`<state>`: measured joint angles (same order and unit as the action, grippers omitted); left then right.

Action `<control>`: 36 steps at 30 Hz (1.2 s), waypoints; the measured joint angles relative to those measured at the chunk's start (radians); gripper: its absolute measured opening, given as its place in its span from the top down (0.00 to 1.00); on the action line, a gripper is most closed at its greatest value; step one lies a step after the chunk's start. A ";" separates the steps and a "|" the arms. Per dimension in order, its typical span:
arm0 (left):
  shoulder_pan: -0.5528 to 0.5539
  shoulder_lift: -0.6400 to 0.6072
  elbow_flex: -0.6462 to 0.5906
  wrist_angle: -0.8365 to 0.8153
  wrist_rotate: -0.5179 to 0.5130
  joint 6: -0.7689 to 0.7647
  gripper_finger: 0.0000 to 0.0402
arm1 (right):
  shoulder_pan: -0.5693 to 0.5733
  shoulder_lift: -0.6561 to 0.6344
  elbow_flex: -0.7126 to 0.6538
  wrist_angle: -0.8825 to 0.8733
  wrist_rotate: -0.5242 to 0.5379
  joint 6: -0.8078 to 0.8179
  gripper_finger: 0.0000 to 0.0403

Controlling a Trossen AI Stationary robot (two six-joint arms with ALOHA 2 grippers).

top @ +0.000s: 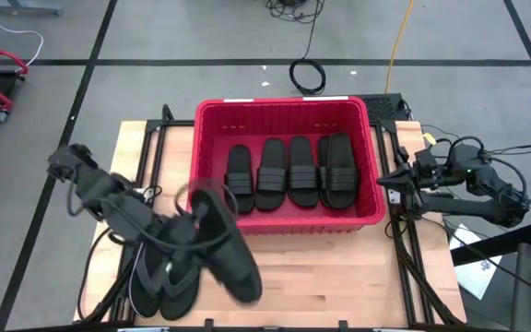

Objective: Pick and place slides into bin
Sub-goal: Put the black slide into the red bin

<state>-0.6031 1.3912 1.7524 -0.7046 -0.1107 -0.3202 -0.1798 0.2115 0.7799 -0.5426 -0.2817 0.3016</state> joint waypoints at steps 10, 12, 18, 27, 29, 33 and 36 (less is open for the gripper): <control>0.188 0.000 0.156 -0.416 0.005 0.125 1.00 | 0.000 0.000 0.000 0.000 0.133 -0.011 1.00; 0.254 0.001 0.156 -0.428 0.090 0.191 1.00 | 0.000 0.000 0.000 0.001 0.170 -0.011 1.00; 0.490 0.029 0.157 -0.409 0.354 0.423 1.00 | 0.000 0.000 0.000 0.000 0.260 0.005 1.00; 0.759 0.226 0.157 -0.317 0.569 0.524 1.00 | 0.000 0.000 0.000 0.000 0.256 -0.076 1.00; 0.786 0.289 0.157 -0.295 0.619 0.540 1.00 | 0.000 0.000 0.000 0.000 0.257 -0.099 1.00; 0.826 0.414 0.194 -0.245 0.661 0.547 1.00 | 0.000 0.000 0.000 0.001 0.259 -0.115 1.00; 0.850 0.531 0.307 -0.253 0.661 0.551 1.00 | 0.000 0.000 0.000 0.002 0.259 -0.113 1.00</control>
<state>0.2467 1.9220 2.0591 -0.9574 0.5498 0.2307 -0.1799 0.2111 0.7799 -0.5405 -0.0232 0.1883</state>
